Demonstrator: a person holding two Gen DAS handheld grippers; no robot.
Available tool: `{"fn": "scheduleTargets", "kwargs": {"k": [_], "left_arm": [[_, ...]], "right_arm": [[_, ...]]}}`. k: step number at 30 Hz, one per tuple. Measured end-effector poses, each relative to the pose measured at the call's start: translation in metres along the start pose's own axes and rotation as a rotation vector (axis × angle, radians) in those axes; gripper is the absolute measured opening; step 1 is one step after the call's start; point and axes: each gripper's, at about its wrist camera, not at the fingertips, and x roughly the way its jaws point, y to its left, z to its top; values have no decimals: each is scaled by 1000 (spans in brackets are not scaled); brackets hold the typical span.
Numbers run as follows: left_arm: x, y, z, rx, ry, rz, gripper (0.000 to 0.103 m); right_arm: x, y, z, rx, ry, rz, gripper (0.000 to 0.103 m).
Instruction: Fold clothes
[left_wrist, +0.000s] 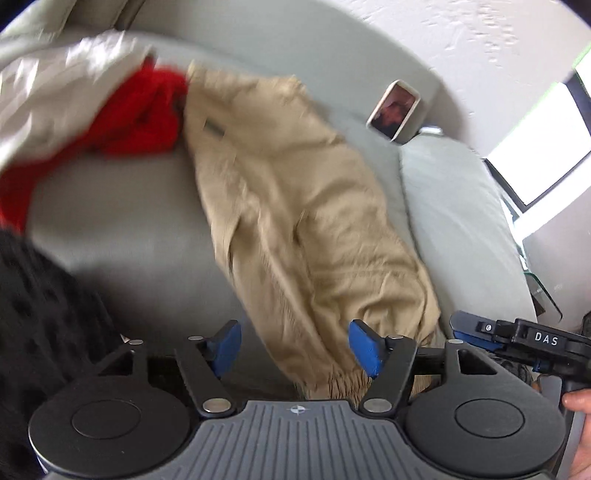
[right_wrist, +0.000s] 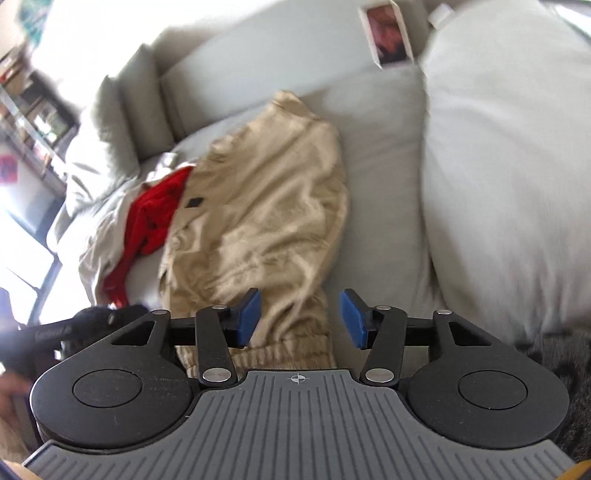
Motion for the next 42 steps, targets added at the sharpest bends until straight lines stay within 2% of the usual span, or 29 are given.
{"fn": "scheduleTargets", "kwargs": {"k": [6,13,18,27,34,36,37,39,41,42], "left_arm": [[27,4,-1,-77,37,-30,63],[47,5,-2,-87,68,-28,66],[50,-6,-1,-39,72,-21,68],[52,-17,3,10,110,3,56],[63,-34,6,84,142,68,52],[62,-37,5,98,146,81,42],[60,-36,6,94,147,77,33],[56,-32,7,70,156,66,26],[52,-25,9,36,169,47,16],[50,-20,9,12,177,27,15]], "right_arm": [[26,-8,-2,75,51,41,54],[47,-16,0,110,67,28,54],[57,-25,6,125,83,55,55],[64,-40,10,178,148,165,57],[73,-28,12,142,117,153,57],[77,-24,12,121,112,145,50],[80,-22,11,110,111,140,46],[79,-20,10,117,116,135,22],[75,-18,8,138,124,133,16],[73,-18,7,149,128,132,14]]}}
